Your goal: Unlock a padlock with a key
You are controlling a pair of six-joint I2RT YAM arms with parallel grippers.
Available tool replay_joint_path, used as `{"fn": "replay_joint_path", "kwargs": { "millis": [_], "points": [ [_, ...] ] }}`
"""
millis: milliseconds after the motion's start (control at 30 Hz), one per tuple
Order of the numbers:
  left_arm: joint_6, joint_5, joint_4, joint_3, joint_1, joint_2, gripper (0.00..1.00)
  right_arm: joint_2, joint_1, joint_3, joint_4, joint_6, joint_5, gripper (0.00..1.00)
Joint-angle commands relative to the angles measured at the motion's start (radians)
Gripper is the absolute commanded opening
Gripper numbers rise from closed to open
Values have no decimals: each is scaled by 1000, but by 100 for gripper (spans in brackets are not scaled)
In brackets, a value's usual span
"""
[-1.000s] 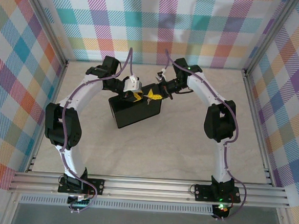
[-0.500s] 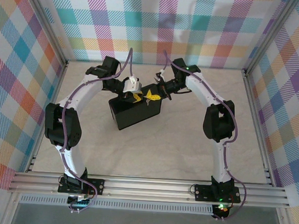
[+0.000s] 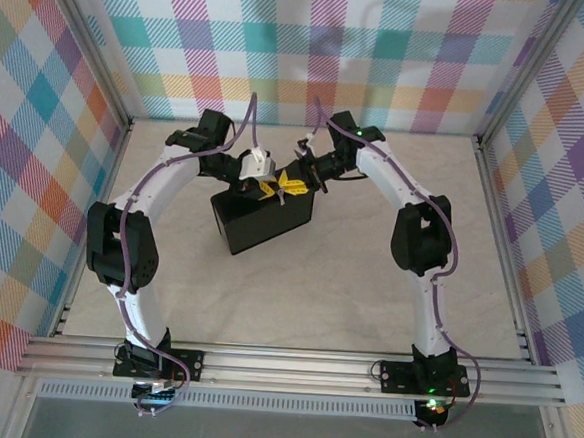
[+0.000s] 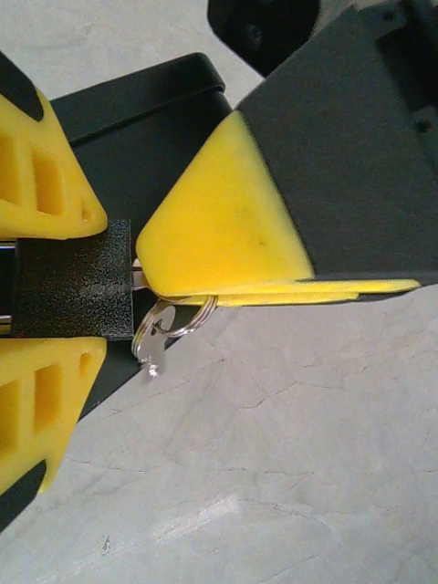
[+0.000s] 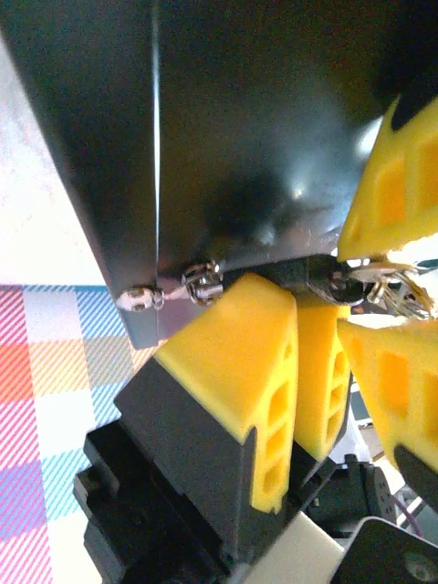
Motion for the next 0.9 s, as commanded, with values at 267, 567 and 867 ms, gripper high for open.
{"fn": "replay_joint_path", "kwargs": {
  "millis": [267,567,867],
  "points": [
    [-38,25,-10,-51,-15,-39,6,-177,-141,-176,23,-150,58,35],
    [-44,37,-32,-41,-13,-52,6,-225,-103,-166,74,-415,121,35],
    [-51,5,-37,-41,-12,-30,6,-274,-44,-258,243,-582,208,38]
  ]
}}
